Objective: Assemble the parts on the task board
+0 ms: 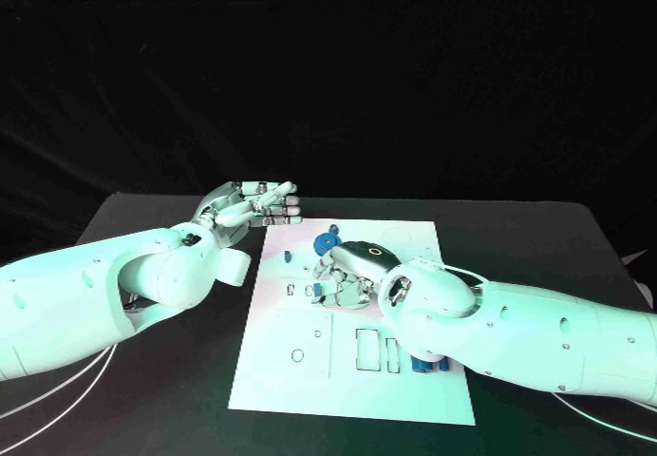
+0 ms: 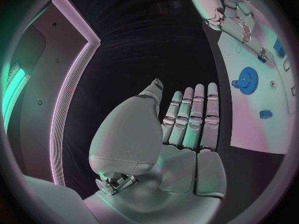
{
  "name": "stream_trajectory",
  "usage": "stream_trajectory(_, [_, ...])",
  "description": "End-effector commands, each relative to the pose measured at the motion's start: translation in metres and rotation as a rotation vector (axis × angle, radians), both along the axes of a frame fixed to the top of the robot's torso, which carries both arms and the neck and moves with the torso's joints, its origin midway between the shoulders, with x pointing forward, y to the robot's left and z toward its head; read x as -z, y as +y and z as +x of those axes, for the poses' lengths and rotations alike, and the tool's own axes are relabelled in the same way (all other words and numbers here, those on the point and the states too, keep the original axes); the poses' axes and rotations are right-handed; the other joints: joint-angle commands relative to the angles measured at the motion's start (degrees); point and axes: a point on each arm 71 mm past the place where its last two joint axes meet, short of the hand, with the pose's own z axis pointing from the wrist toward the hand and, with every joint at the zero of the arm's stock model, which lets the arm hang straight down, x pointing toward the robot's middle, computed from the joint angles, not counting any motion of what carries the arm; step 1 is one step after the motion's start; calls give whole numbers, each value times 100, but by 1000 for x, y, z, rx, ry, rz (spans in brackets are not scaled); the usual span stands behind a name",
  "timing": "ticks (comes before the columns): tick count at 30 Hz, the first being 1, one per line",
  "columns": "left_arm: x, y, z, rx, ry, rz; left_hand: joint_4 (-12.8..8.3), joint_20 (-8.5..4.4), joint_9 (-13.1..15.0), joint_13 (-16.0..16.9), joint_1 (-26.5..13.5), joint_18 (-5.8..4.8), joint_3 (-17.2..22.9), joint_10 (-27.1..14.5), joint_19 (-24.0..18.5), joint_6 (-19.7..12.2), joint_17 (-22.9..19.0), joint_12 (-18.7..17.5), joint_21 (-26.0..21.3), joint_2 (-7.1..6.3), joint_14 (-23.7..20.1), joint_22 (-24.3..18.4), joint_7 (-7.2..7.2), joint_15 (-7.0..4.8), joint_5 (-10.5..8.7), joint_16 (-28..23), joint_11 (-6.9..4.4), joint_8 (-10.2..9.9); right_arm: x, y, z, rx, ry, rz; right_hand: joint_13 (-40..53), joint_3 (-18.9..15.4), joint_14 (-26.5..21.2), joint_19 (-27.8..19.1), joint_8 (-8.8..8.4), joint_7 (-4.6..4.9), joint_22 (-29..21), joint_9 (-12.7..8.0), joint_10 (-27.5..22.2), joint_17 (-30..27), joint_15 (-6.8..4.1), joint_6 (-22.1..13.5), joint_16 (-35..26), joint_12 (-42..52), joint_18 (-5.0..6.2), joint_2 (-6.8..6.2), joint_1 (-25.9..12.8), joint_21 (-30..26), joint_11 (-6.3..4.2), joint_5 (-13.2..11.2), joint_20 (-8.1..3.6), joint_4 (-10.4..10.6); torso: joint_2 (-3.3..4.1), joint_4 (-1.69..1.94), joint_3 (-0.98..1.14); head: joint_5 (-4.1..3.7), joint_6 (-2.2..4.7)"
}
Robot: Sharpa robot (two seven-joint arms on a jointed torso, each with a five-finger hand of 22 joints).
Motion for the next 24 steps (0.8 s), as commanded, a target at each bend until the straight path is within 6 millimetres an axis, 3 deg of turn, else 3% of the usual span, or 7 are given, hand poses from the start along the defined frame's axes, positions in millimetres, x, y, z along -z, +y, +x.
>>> stream_trajectory(1, [2,-2,0,39,7,50,-57,-158,22,32,111,46,11,233,362,162,125,47,205,23,457,87,-65,-151,5,235,-102,34,-16,-8,-1,-72,-32,128,-9,67,421,-88,89,-26,-79,33,-3,706,20,84,-46,3,61,112,224,-110,-18,19,-16,-82,-18,-10,-3,-2,37])
stream_trajectory(9, [14,2,3,113,77,268,322,-828,132,286,-328,39,-215,1483,1775,809,1120,562,1228,-20,2198,567,-415,-711,29,1773,-566,238,-51,-58,13,-49,169,354,-304,76,226,-569,222,-45,-617,80,-276,116,8,177,-374,-242,214,226,388,-794,-33,97,-26,-153,-124,-46,3,30,34])
stream_trajectory(11, [18,2,4,139,92,354,365,-1003,196,522,-759,21,-405,1729,2098,917,3167,850,1665,85,2493,812,-517,-827,100,3771,-706,294,-60,-73,19,-11,216,408,-348,51,200,-619,242,-48,-678,87,-305,44,4,173,-425,-278,229,234,379,-884,-36,189,-29,-151,-158,-52,3,35,29])
stream_trajectory(13, [22,2,4,160,109,426,345,-1133,297,863,-793,-25,-497,1712,2308,965,4874,1183,2244,169,2459,1172,-704,-939,-27,5383,-664,361,-65,-86,23,22,244,441,-358,38,194,-635,257,-52,-701,92,-306,22,1,176,-442,-285,235,238,379,-922,-40,244,-31,-154,-182,-56,5,35,28])
stream_trajectory(16, [27,4,4,181,138,557,398,-1193,393,1218,-824,-190,-596,1763,2525,1005,6379,1579,3497,89,2619,2703,-635,-961,19,6643,-811,435,-72,-107,30,75,272,478,-395,29,191,-642,278,-52,-727,96,-322,-2,-7,151,-466,-314,239,232,425,-980,-46,576,-40,-187,-232,-68,10,48,20])
stream_trajectory(19, [29,2,5,213,156,694,405,-1267,651,2032,-863,-350,-595,1662,2645,1115,7393,2475,4767,41,2765,4183,-731,-1043,18,7458,-913,651,-76,-126,36,120,280,493,-405,21,191,-644,284,-52,-734,97,-325,-10,-7,143,-473,-321,240,221,433,-997,-45,627,-41,-196,-268,-66,17,68,3])
stream_trajectory(24, [21,-5,11,244,198,968,401,-1338,1155,4338,-1381,-547,-356,1714,2848,1127,8218,4645,6047,-185,3044,5839,-872,-1168,20,8014,-1009,972,-78,-156,42,189,296,504,-431,-3,186,-669,281,-47,-772,94,-340,-32,-5,118,-488,-339,250,195,419,-1049,-41,656,-41,-196,-321,-49,40,109,-55])
